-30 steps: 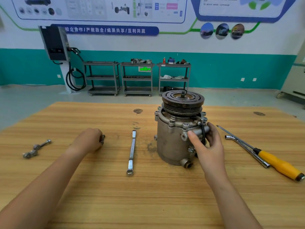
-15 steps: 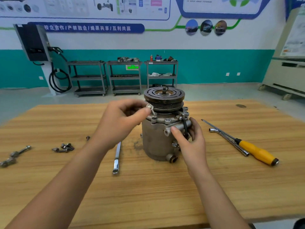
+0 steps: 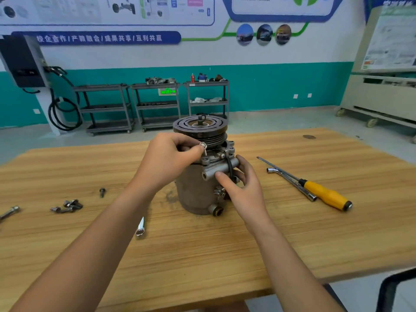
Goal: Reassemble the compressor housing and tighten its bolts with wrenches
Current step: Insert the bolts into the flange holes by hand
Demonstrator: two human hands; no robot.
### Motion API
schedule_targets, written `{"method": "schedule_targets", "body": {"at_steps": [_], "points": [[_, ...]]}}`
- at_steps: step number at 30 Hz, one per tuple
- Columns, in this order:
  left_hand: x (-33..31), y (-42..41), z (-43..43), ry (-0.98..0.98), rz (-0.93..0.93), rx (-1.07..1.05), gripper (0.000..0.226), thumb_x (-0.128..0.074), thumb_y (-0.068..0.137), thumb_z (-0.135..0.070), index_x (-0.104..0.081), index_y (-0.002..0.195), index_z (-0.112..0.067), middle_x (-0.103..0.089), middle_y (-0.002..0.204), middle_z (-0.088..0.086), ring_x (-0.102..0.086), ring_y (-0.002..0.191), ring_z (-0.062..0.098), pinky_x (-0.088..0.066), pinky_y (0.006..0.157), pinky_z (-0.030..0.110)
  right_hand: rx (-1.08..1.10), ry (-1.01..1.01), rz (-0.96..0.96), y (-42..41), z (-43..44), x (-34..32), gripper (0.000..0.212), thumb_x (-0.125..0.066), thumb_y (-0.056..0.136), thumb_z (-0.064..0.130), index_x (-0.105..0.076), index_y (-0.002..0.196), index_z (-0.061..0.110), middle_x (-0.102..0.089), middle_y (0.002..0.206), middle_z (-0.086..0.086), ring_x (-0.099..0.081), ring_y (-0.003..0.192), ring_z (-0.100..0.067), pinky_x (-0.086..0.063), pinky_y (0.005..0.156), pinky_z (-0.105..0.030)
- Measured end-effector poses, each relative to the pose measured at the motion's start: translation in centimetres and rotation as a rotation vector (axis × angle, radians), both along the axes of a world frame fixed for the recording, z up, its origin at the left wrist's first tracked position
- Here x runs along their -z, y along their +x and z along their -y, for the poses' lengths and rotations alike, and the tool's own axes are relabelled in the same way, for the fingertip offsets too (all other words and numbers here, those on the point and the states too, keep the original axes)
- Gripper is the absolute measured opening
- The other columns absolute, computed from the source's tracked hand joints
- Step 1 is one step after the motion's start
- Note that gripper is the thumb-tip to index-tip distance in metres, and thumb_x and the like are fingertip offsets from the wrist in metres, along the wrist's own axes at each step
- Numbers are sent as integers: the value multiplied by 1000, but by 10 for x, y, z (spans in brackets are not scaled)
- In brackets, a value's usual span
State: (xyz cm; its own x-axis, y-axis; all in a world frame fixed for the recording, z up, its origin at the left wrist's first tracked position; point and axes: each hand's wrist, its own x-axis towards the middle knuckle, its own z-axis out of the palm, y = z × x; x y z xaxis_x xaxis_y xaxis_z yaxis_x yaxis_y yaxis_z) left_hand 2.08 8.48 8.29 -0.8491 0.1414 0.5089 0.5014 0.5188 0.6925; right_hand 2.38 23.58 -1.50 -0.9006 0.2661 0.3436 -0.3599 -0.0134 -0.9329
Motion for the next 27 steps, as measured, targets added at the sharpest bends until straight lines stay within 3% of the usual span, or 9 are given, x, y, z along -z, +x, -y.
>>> {"method": "schedule_targets", "body": {"at_steps": [3, 6, 11, 18, 22, 24, 25, 27], "points": [[-4, -1, 0, -135, 43, -1, 6, -67, 83, -24, -69, 78, -23, -65, 62, -1, -55, 57, 8, -43, 52, 21, -8, 3, 16, 0, 0, -1, 48, -73, 79, 22, -45, 108, 49, -54, 100, 35, -49, 91, 27, -45, 69, -1], [-7, -2, -4, -263, 39, -6, 11, -65, 84, -23, -68, 73, -22, -49, 45, -12, -43, 40, 0, -28, 38, 9, -13, 8, 21, 0, 0, -1, 45, -73, 79, 22, -46, 100, 52, -56, 91, 41, -49, 88, 28, -44, 67, 0], [-16, -5, -7, -494, -28, -61, 16, -61, 87, -25, -73, 93, -15, -58, 64, -9, -51, 57, 4, -37, 49, 17, -16, 7, 20, 0, -1, -1, 44, -73, 79, 23, -47, 104, 48, -53, 96, 36, -49, 86, 29, -44, 64, 0], [-11, 0, -2, -484, -198, 18, 21, -59, 88, -16, -70, 106, -17, -62, 79, -8, -51, 64, 1, -42, 59, 18, -21, 21, 15, 0, -1, -1, 46, -72, 80, 22, -45, 110, 45, -52, 99, 34, -49, 84, 29, -44, 64, -1], [-6, -3, 3, -516, -291, 47, 25, -59, 89, -18, -68, 112, -17, -69, 93, -5, -60, 82, 8, -48, 72, 25, -20, 15, 35, 1, -2, -5, 40, -72, 80, 19, -49, 99, 45, -55, 95, 32, -51, 82, 27, -43, 61, -1], [4, -2, 8, -409, -342, 30, 32, -62, 87, -19, -64, 119, -19, -61, 78, -13, -53, 71, 0, -42, 64, 18, -11, 31, 57, 3, 0, -6, 49, -74, 79, 23, -48, 117, 40, -57, 110, 23, -52, 94, 21, -46, 72, -5], [11, -1, 9, -283, -366, -3, 36, -64, 85, -18, -62, 120, -19, -54, 73, -15, -50, 67, 0, -40, 61, 18, 0, 67, 70, 4, 2, -6, 66, -75, 76, 28, -42, 132, 34, -53, 124, 16, -49, 108, 14, -46, 85, -11], [29, 6, 8, 15, -378, -120, 47, -69, 81, -20, -54, 125, -22, -51, 81, -10, -50, 75, 3, -41, 67, 16, 31, 179, 88, 6, 8, -5, 97, -78, 71, 39, -21, 148, 26, -32, 147, 8, -32, 133, -5, -30, 105, -24]]}}
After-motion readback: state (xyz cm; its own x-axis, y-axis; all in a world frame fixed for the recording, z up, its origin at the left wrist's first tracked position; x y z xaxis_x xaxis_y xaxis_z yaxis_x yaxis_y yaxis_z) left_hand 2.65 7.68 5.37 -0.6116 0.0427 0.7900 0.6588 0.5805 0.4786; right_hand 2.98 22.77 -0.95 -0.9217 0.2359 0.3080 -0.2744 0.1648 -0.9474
